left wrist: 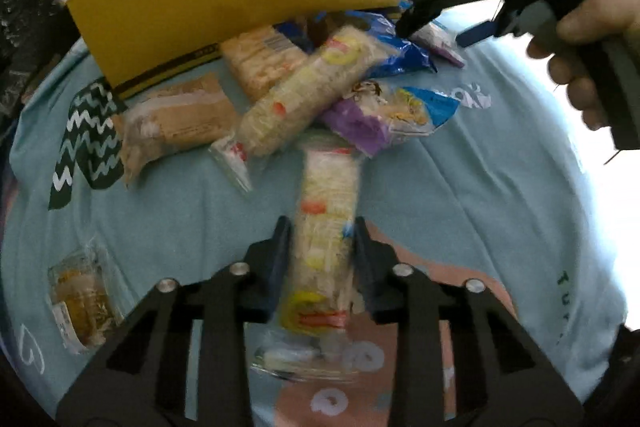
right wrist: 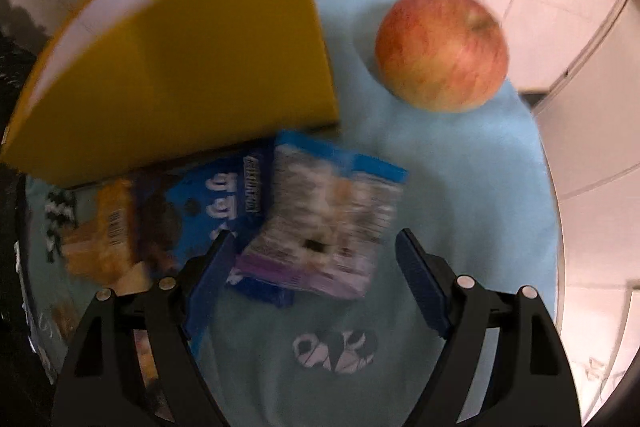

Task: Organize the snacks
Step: 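Grasp the long clear cereal bar with the left tool while the right tool grasps the white-blue snack bag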

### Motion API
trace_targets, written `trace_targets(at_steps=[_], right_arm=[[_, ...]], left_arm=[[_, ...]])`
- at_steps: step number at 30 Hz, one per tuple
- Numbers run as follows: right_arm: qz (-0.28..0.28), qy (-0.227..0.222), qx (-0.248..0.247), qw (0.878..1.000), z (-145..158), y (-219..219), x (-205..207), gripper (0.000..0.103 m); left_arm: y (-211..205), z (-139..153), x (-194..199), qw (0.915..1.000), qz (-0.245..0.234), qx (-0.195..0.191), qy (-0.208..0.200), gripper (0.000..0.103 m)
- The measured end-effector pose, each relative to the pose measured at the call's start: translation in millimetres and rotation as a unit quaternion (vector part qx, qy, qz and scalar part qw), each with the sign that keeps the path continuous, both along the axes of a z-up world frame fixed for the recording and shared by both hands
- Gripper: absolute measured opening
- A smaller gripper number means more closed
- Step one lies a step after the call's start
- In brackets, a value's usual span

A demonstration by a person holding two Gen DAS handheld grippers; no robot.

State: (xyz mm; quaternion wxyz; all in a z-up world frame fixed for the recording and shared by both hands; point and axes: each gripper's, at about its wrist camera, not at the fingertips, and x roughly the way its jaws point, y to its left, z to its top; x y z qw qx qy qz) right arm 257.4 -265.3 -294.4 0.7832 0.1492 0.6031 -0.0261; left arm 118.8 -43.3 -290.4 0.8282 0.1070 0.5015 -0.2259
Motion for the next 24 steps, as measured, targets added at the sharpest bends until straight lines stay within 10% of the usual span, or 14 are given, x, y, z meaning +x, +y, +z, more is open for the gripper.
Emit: trace_targets(at_steps=[2, 4, 10, 15, 19, 24], right_arm=[[0.027, -0.006, 0.007, 1.0, 3.1, 4.5, 1.9, 0.071], [0.077, -0.014, 0.035, 0.996, 9.7, 12.8, -0.5, 0.022], [0.07, -0.029, 0.055, 0.996, 22.5, -2.7, -26.6, 0.017], [0.041, -0.017, 0.05, 0.998, 24.6, -21.0, -46.4, 0.019], [0.05, -0.04, -0.002, 0.998, 37.0, -18.5, -49.4, 0.074], [0.067, -0.07, 0.001, 0.995, 58.0, -11.5, -31.9, 0.084]], left_arm=[[6.2, 1.5, -0.9, 0.9999, 0.005, -0.009, 0.007, 0.029], [13.2, 3.9, -4.6, 0.9998, 0.009, -0.015, 0.008, 0.029], [32.2, 16.7, -11.5, 0.999, 0.027, -0.036, 0.002, 0.029], [49.8, 27.8, -10.4, 0.9987, 0.029, -0.042, 0.0, 0.029], [57.8, 24.4, -8.3, 0.9986, 0.037, -0.037, 0.01, 0.029], [51.5, 19.3, -9.8, 0.9983, 0.042, -0.038, 0.015, 0.029]])
